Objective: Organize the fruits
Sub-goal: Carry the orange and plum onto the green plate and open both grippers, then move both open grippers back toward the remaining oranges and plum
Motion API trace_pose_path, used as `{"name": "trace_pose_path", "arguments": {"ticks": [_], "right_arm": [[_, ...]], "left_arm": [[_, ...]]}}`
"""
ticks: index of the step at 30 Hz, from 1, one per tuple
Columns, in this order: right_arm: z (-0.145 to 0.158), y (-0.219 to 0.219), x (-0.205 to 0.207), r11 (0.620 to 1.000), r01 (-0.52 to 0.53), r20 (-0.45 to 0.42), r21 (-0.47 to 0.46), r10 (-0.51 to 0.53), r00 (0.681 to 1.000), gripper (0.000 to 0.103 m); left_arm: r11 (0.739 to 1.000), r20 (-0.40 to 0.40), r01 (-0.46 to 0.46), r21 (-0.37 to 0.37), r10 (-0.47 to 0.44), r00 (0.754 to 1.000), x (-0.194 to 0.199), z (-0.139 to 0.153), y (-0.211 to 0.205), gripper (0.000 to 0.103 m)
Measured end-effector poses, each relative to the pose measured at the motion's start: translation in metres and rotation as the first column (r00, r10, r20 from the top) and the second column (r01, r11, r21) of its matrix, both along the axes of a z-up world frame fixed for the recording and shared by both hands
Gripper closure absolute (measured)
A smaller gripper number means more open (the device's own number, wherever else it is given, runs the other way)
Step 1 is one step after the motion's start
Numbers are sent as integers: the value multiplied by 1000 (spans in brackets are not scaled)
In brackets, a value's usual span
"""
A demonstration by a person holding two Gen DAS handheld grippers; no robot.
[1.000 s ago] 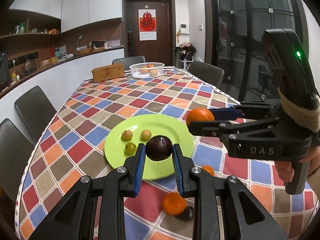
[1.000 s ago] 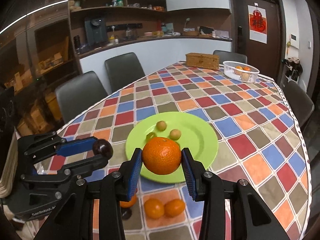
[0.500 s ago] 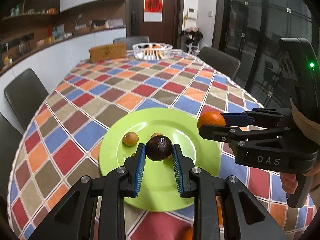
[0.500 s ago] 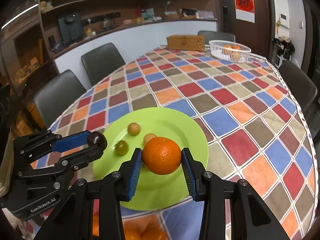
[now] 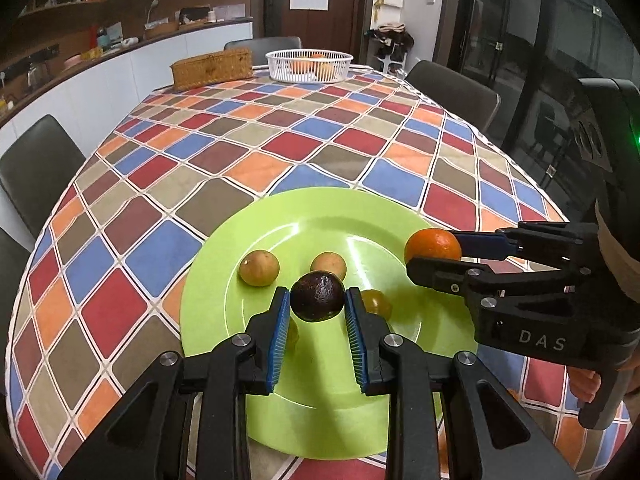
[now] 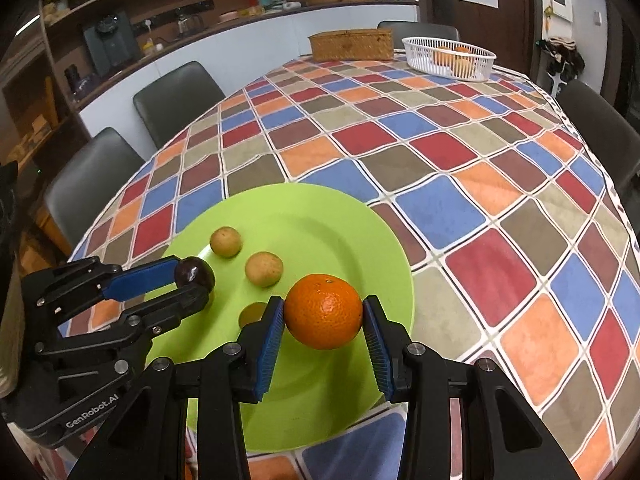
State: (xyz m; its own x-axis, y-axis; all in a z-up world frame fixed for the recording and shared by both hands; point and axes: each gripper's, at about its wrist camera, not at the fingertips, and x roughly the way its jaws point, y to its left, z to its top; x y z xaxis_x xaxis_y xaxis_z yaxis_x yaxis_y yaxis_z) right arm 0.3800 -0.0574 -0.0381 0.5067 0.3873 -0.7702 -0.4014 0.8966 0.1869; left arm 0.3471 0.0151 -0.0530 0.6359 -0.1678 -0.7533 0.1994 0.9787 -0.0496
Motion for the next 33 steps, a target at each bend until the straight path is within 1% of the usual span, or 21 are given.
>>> {"name": "trace_pose_path", "arguments": {"ticks": [6,9,14,17,20,23,25,28,33], "right_arm": [[-1,0,0,1000,-1,-12,-5,1,1000,61],[4,-2,-4,1000,2,12,0,-2,1000,55],[21,-3,-16,1000,-1,60,-6,1,998,55],[35,-3,-29,1000,-12,100,-10,13,995,54],[51,-3,-45,1000,-21,152,-18,24,988,48],[66,-3,-65,999,-38,200,-17,41,979,48],[73,-4,-74,999,-43,219,-13,45,975,48],[84,-6,-92,999,-49,255,-14,51,966,44],[94,-12,-116,998,-56,287,-17,59,956,44]], "left_arm": [[1000,17,-12,-2,12,1000,-4,6,2,69],[1000,28,-22,3,22,999,-9,12,3,68],[999,55,-33,10,32,998,-24,27,6,65],[999,75,-32,9,32,997,-37,38,6,64],[999,103,-36,16,34,994,-52,51,5,61],[999,123,-36,19,33,992,-68,62,4,59],[999,141,-33,17,30,990,-80,69,3,58],[999,163,-41,17,38,986,-96,78,2,55],[998,190,-50,34,42,981,-120,86,-1,54]]}}
